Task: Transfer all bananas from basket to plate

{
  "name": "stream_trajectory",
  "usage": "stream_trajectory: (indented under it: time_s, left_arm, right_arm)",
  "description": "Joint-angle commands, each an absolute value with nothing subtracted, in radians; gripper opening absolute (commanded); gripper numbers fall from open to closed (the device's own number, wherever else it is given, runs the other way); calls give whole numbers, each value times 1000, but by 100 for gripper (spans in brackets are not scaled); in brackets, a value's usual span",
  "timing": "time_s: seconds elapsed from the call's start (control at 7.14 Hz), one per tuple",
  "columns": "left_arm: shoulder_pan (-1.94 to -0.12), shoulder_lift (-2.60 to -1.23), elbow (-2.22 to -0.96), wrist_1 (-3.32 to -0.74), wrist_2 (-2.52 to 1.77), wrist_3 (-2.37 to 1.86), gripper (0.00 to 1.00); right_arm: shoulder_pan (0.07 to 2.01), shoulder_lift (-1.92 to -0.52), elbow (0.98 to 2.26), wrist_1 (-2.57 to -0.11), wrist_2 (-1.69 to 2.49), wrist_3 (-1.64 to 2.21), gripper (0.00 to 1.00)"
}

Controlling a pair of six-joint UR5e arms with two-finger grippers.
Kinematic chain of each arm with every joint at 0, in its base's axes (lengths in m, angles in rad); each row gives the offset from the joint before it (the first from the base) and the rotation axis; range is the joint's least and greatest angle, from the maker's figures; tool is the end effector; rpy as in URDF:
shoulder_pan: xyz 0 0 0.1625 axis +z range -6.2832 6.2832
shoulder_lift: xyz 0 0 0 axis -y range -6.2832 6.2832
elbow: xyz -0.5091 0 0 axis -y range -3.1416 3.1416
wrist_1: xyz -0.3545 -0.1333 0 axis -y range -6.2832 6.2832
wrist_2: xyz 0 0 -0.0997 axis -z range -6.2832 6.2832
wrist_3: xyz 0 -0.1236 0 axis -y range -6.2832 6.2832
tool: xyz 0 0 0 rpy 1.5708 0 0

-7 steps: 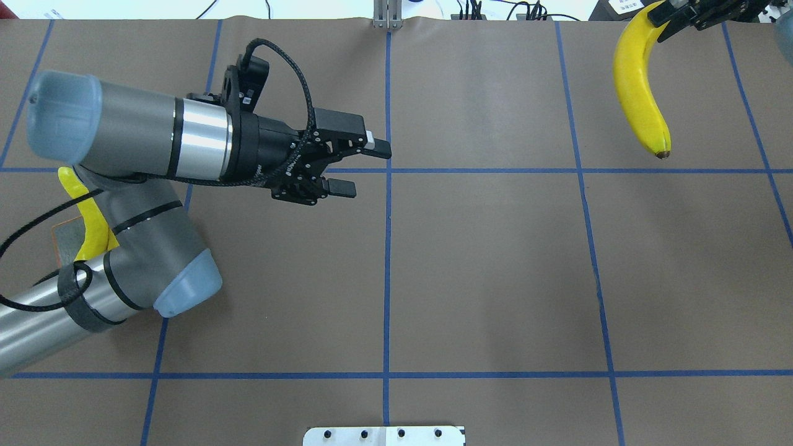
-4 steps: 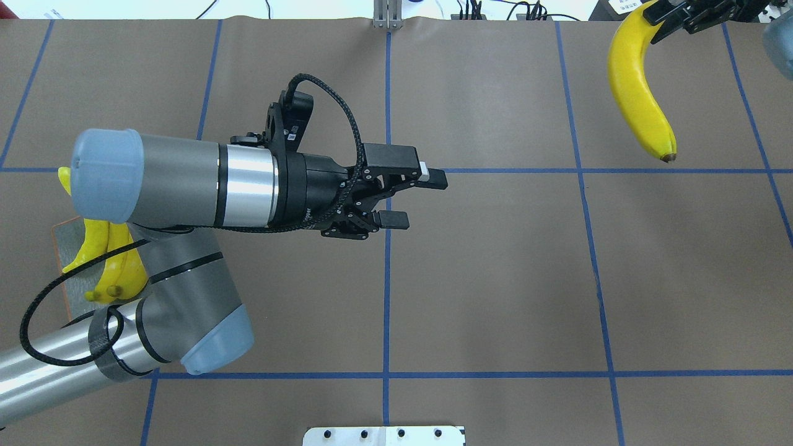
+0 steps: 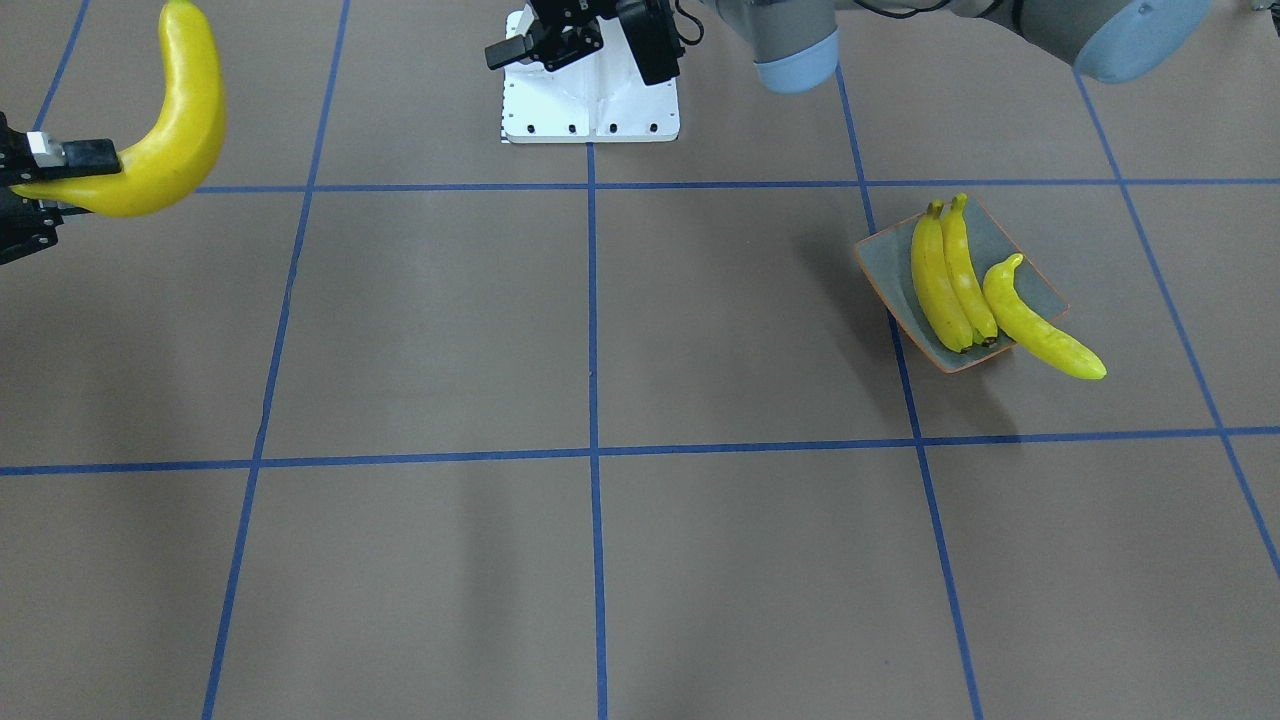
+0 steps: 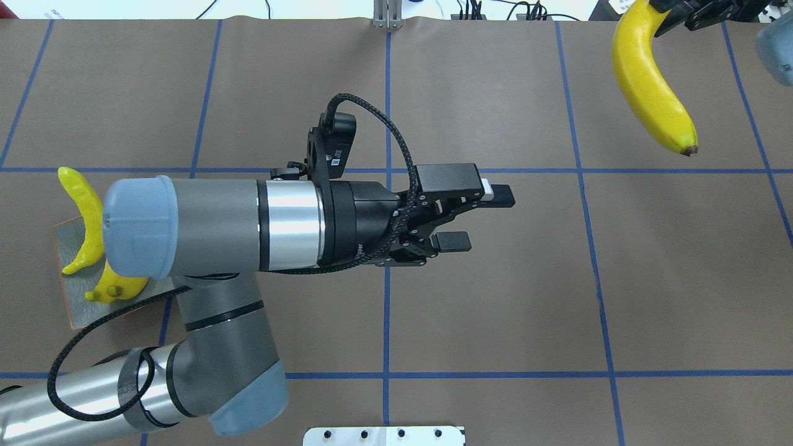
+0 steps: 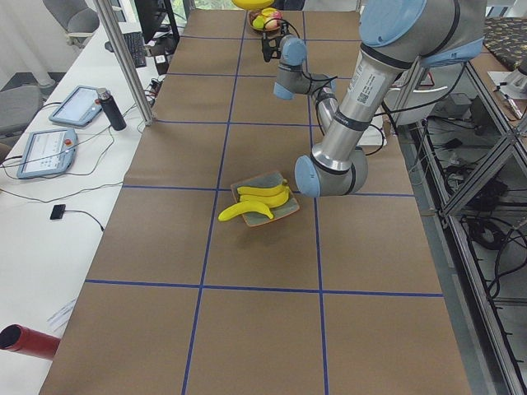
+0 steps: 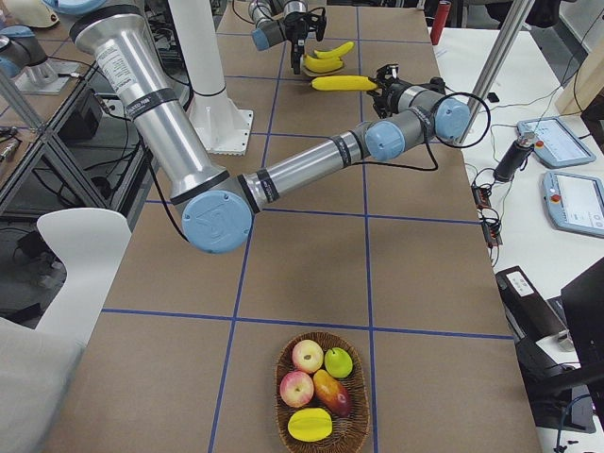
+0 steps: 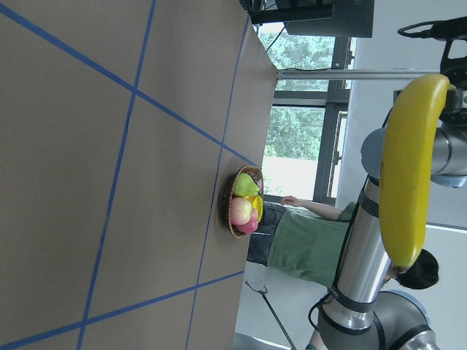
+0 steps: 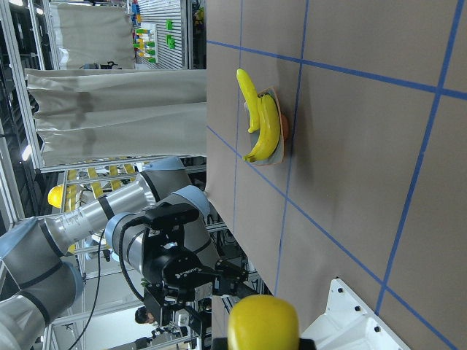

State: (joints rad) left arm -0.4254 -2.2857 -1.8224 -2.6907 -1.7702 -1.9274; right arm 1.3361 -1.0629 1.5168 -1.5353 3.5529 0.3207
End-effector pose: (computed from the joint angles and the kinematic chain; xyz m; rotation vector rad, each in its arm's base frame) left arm 0.4938 -0.3432 0.1088 -0.0497 2.0858 -0.2699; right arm -0.1273 -0.6183 0.3614 -0.2256 -1.9422 -0.4271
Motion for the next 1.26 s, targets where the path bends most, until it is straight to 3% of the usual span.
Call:
stream_trajectory:
  time_s: [0.0,0.56,1.12]
  left_arm:
    - [-394,-2360,-1803,-2691,-1646,-1936,100]
    - [-397,-2648,-1449,-2781,-1482,-1968,100]
    - [-429,-2698,-1329,-2783,-1473,-1974,100]
  right_arm:
    - [1322,-1065,1516,-1536,3559,318,0]
    - [1321,-1081,1480,-1542,3594,287,0]
    - [1321,-1094,1474,-1542,3635,285,0]
